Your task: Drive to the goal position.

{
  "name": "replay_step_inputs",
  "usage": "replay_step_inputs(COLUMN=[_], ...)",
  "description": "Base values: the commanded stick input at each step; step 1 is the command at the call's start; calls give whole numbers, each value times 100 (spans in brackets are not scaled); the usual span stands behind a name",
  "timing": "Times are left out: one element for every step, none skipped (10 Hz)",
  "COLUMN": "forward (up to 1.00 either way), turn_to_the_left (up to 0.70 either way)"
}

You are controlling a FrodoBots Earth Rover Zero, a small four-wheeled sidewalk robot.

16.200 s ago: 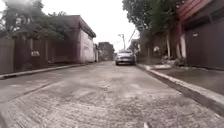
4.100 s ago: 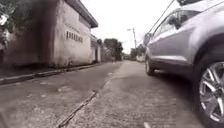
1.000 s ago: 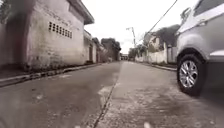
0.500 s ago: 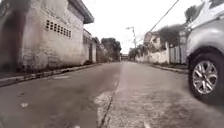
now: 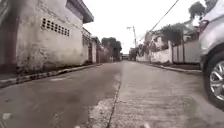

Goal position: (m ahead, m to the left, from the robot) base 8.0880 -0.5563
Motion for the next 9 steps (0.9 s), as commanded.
replay_step_inputs(forward=[70,70,70,70,70,70,70,70,70], turn_to_the_left=[0,0,-13,-27,-23,-5,0,0,0])
